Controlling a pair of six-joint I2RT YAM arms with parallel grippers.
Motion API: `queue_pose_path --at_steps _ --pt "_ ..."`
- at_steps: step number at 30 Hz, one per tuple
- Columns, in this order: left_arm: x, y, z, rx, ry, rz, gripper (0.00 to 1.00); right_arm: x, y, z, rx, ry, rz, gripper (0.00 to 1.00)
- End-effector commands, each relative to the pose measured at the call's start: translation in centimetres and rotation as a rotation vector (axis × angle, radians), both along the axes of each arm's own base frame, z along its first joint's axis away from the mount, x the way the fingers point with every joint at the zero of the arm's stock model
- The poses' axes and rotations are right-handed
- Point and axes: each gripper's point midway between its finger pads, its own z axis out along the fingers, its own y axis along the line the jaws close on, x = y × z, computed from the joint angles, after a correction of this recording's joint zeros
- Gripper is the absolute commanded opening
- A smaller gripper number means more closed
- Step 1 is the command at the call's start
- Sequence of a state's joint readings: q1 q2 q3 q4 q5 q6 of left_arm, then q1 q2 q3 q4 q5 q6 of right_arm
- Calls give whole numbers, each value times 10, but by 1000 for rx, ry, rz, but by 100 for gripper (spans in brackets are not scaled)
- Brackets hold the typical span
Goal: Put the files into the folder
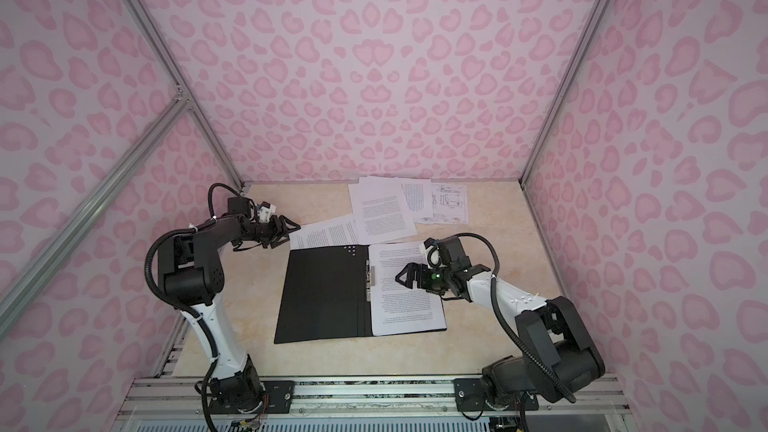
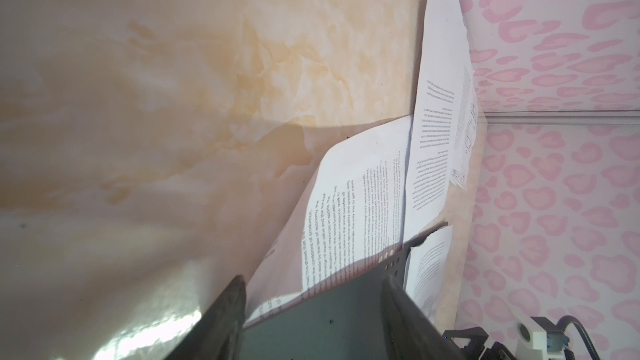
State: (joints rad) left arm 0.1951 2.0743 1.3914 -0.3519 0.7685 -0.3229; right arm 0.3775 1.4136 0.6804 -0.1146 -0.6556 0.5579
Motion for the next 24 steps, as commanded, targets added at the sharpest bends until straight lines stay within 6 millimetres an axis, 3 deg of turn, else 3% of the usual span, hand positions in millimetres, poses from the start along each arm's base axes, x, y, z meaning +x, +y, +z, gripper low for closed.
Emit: queue_pose_path --at_steps 1,9,16,24 --pt "1 -3 0 34 -33 -34 60 2 2 0 18 -6 4 97" --pt "-2 3 -11 133 -10 -20 55 2 2 -3 20 4 4 97" --pt "1 12 -16 208 -6 -4 43 0 2 -3 22 7 8 97" --pt "13 6 -13 190 -38 -18 37 0 0 -3 21 10 5 97"
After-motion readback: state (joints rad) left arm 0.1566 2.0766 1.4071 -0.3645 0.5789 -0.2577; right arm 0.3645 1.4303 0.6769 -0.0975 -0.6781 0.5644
